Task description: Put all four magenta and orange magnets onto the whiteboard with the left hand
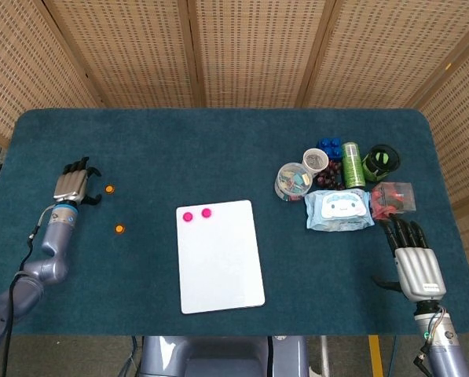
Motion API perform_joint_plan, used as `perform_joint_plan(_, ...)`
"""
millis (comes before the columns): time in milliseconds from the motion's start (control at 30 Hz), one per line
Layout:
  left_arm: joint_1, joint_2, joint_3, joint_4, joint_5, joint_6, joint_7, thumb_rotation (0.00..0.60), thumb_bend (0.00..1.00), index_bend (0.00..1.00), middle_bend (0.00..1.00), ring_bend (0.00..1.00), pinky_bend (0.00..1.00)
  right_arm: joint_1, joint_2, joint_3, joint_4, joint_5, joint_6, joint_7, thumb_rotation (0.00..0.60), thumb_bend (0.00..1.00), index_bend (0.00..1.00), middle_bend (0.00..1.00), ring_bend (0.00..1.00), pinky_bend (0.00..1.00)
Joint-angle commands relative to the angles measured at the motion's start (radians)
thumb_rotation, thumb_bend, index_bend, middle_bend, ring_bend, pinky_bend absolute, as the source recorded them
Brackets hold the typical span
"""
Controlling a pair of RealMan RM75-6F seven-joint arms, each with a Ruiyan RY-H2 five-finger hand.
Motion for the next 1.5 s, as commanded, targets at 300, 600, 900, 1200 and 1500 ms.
perform_joint_plan(300,-0.011,-0.042,-0.008,0.062,0.094,-0.027,-0.103,0.600,0.35,0.30,0.00,0.00,0.00,0.000,0.001,0.000,-0.004,0.004,-0.002,0.000,0.600,0.14,0.00,0.00,0.00,0.00)
perform_joint_plan(600,-0.014,-0.068,-0.020,0.093,0.125,-0.035,-0.127,0.600,0.37,0.31,0.00,0.00,0.00,0.000,0.002,0.000,-0.005,0.005,-0.001,0.006,0.600,0.14,0.00,0.00,0.00,0.00)
perform_joint_plan(900,-0.014,-0.090,-0.034,0.122,0.142,-0.041,-0.137,0.600,0.38,0.43,0.00,0.00,0.00,0.000,0.003,0.001,-0.006,0.006,-0.001,0.015,0.600,0.14,0.00,0.00,0.00,0.00)
perform_joint_plan(1200,-0.008,-0.094,-0.047,0.126,0.153,-0.033,-0.130,0.600,0.38,0.61,0.00,0.00,0.00,-0.001,0.003,0.001,-0.004,0.005,0.001,0.019,0.600,0.14,0.00,0.00,0.00,0.00)
perform_joint_plan(1500,-0.005,-0.075,-0.060,0.092,0.160,-0.009,-0.122,0.600,0.38,0.61,0.00,0.00,0.00,0.000,0.004,0.001,-0.006,0.007,0.000,0.021,0.600,0.14,0.00,0.00,0.00,0.00)
